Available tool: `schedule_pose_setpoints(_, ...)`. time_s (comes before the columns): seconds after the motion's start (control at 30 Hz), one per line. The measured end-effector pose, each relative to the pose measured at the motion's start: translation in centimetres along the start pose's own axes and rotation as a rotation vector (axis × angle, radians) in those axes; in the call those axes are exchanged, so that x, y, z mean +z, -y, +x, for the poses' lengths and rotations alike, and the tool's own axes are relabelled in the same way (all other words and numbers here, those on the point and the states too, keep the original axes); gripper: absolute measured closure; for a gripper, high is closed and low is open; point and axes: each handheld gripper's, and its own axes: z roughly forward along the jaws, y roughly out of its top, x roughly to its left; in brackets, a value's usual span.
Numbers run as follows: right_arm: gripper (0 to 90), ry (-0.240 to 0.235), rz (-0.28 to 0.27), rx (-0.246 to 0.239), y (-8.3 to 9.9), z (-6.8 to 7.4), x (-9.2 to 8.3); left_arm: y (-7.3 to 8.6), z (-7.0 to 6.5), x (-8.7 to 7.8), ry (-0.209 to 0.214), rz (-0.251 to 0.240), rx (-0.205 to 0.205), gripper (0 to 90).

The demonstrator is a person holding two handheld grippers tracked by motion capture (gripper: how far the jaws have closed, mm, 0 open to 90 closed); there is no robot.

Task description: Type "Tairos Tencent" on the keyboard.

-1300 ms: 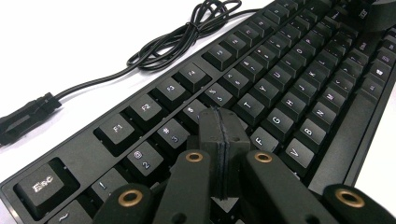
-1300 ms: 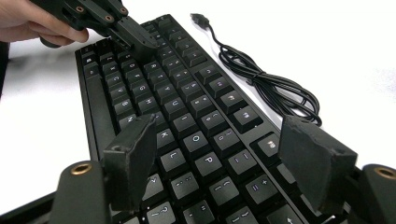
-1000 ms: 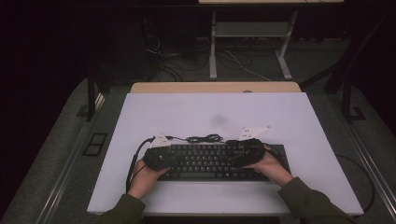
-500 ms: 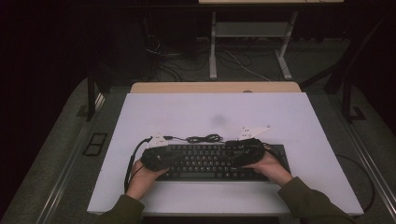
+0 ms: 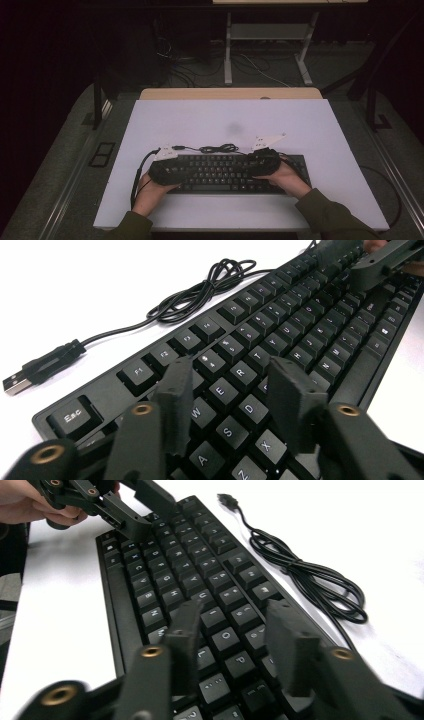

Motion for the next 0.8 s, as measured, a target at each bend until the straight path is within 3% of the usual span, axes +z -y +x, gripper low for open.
schedule_pose_setpoints(0.2, 75.2, -0.043, 0.018, -0.013, -0.3, 0.2, 0.7, 0.4, 0.1, -0.4, -0.018, -0.007, -0.017, 40.0)
schedule_pose_setpoints(0.47, 88.4, -0.103, 0.044, -0.036, -0.8, 0.8, 1.8, 0.9, 0.0, -1.0, -0.041, -0.016, -0.029, 34.6)
schedule_pose_setpoints(0.8, 89.3, -0.158, 0.07, -0.069, -1.2, 1.3, 2.9, 1.4, 0.0, -1.6, -0.063, -0.018, -0.033, 29.5)
